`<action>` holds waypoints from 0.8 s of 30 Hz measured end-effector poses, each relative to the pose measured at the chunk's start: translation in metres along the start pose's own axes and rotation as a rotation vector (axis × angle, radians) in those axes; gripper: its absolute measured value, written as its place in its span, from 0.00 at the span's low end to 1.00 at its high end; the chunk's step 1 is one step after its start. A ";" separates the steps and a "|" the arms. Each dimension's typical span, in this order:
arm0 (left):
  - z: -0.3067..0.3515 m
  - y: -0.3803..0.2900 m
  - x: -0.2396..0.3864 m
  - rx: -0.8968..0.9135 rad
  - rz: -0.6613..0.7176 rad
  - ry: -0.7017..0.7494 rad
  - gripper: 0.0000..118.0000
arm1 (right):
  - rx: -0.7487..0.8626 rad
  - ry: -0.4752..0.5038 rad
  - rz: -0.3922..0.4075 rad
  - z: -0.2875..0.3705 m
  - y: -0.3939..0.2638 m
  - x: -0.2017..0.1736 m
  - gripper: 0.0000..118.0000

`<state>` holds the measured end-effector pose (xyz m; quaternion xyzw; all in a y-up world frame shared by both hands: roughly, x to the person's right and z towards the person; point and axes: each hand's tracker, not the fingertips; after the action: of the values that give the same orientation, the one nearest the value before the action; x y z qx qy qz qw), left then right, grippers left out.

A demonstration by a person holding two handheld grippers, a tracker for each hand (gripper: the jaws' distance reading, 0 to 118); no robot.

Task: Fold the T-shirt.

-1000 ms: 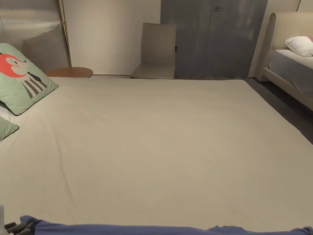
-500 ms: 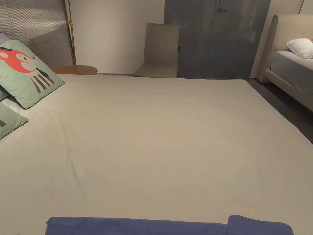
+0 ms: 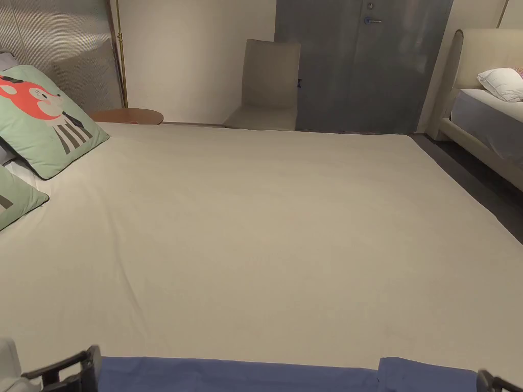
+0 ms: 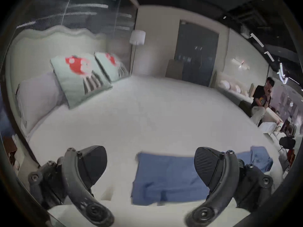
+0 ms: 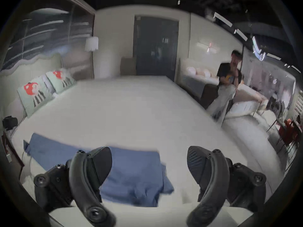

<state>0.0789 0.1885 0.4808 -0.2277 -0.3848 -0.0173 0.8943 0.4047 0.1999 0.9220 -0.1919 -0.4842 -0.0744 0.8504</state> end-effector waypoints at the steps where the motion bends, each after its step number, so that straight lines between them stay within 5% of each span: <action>1: 0.003 0.007 0.007 0.039 -0.016 -0.022 0.90 | 0.060 -0.021 0.012 0.003 0.007 -0.010 0.84; 3: 0.010 0.016 0.026 0.098 -0.055 -0.041 0.86 | 0.144 -0.052 0.024 0.004 0.017 -0.030 0.84; 5: 0.012 0.020 0.040 0.133 -0.096 -0.064 0.64 | 0.219 -0.058 0.019 0.003 0.023 -0.048 0.81; 7: 0.014 0.020 0.051 0.159 -0.116 -0.083 0.17 | 0.259 -0.049 0.007 0.003 0.027 -0.069 0.58; 9: 0.012 0.021 0.056 0.154 -0.103 -0.100 0.00 | 0.286 -0.028 -0.004 0.003 0.027 -0.084 0.20; 11: 0.010 0.018 0.052 0.156 -0.079 -0.120 0.00 | 0.302 -0.028 0.002 0.002 0.028 -0.098 0.01; 17: -0.002 0.017 0.009 0.047 0.061 -0.255 0.00 | 0.338 -0.022 0.021 0.003 0.031 -0.125 0.00; 21: -0.033 0.013 -0.050 -0.089 0.299 -0.387 0.03 | 0.325 -0.018 0.021 0.002 0.030 -0.134 0.00; 22: -0.043 0.009 -0.066 -0.129 0.350 -0.407 0.13 | 0.321 -0.020 0.021 0.003 0.029 -0.136 0.00; 23: -0.052 0.005 -0.078 -0.159 0.406 -0.400 0.36 | 0.316 -0.022 0.022 0.003 0.028 -0.138 0.00; 24: -0.064 0.001 -0.092 -0.209 0.455 -0.430 0.73 | 0.310 -0.020 0.022 0.002 0.028 -0.140 0.00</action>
<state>0.0578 0.1491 0.3784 -0.3967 -0.5003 0.1922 0.7452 0.3388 0.2178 0.7968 -0.0642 -0.4963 0.0126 0.8657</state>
